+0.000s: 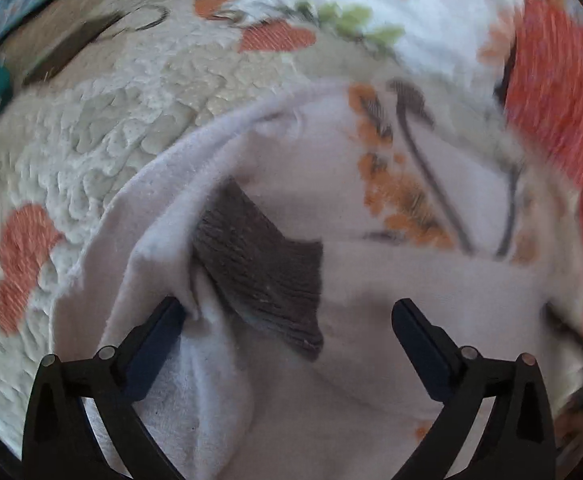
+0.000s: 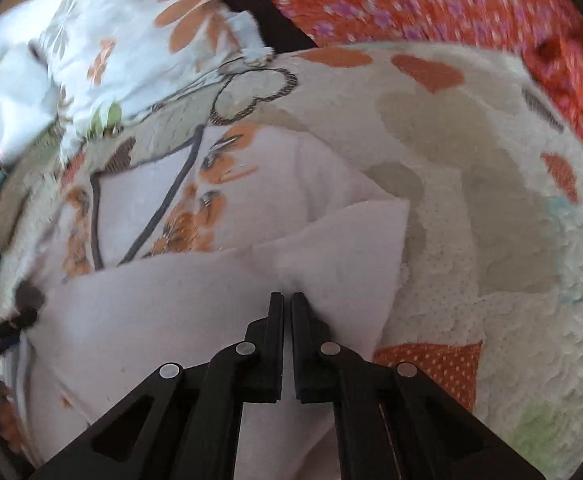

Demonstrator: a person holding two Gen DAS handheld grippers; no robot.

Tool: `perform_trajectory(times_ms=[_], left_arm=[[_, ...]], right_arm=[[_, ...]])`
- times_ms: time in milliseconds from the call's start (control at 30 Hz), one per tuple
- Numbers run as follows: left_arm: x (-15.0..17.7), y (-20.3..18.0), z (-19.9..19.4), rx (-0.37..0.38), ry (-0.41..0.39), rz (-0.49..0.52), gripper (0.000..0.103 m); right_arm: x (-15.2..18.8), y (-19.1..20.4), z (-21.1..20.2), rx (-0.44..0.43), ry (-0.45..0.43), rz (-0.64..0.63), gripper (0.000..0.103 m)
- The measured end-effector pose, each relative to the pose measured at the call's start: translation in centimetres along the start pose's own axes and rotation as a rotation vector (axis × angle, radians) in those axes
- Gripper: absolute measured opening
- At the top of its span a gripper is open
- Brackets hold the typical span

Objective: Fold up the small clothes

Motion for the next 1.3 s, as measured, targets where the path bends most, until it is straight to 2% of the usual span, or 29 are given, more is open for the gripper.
perform_trajectory(times_ms=[67, 100, 167, 233, 267, 333, 367, 433, 500, 600, 767, 900, 1100, 1133, 1167, 1267, 1300], left_arm=[[0.4, -1.3, 0.3, -0.079, 0.017, 0.103, 0.103], [0.5, -1.3, -0.1, -0.079, 0.012, 0.112, 0.103], [0.5, -0.2, -1.9, -0.021, -0.01, 0.084, 0.095], [0.3, 1.8, -4.1, 0.022, -0.056, 0.036, 0.095], [0.4, 3.2, -5.1, 0.021, -0.086, 0.01, 0.095], [0.6, 6.7, -6.6, -0.043, -0.132, -0.044, 0.095], [1.0, 8.5, -6.9, -0.104, -0.14, -0.069, 0.095], [2.1, 12.8, -6.4, -0.289, -0.098, -0.121, 0.096], [3.3, 16.9, -5.5, -0.377, -0.032, -0.203, 0.096], [4.7, 21.5, -5.8, -0.321, 0.004, -0.35, 0.096], [6.1, 24.0, -9.1, -0.115, -0.079, -0.475, 0.095], [6.0, 24.0, -10.8, -0.061, -0.124, -0.485, 0.095], [5.6, 22.8, -12.9, 0.001, -0.175, -0.476, 0.095], [5.6, 22.6, -13.0, -0.001, -0.169, -0.473, 0.095], [5.6, 22.6, -13.1, -0.001, -0.174, -0.473, 0.095], [5.3, 23.3, -12.9, 0.012, -0.19, -0.493, 0.095], [5.2, 23.6, -12.8, 0.02, -0.195, -0.506, 0.095]], right_arm=[[-0.1, 0.5, -0.2, 0.021, -0.003, -0.031, 0.0], [0.0, 1.1, -0.4, 0.034, -0.008, -0.054, 0.004], [0.2, 2.6, -1.5, 0.037, -0.048, -0.068, 0.009], [0.9, 4.2, -3.4, -0.03, -0.101, -0.08, 0.023], [1.2, 5.4, -3.9, -0.067, -0.11, -0.098, 0.026], [2.7, 8.7, -4.9, -0.153, -0.1, -0.174, 0.028], [3.6, 10.3, -5.2, -0.194, -0.088, -0.213, 0.028], [6.7, 14.7, -5.6, -0.33, -0.027, -0.314, 0.03], [9.8, 18.4, -5.5, -0.45, 0.044, -0.391, 0.032], [14.5, 23.4, -4.7, -0.584, 0.15, -0.489, 0.034], [22.4, 28.7, -3.9, -0.703, 0.291, -0.623, 0.034], [26.6, 30.7, -3.0, -0.702, 0.352, -0.67, 0.034], [31.4, 31.9, -1.4, -0.64, 0.436, -0.678, 0.032], [31.4, 32.2, -1.0, -0.632, 0.445, -0.687, 0.012], [31.6, 32.4, -1.1, -0.62, 0.451, -0.707, 0.005], [29.7, 32.5, -3.5, -0.624, 0.399, -0.719, 0.004], [27.8, 32.3, -5.5, -0.629, 0.349, -0.724, 0.004]])
Point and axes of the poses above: each gripper's, at about its wrist camera, not at the fingertips, and z roughly the way its jaws point, y to its left, x to its underside, the point moved 2 cm from there along z, roughly the way its jaws point, and after that the axes turned 1 degree about x, right-handed, at the moved point
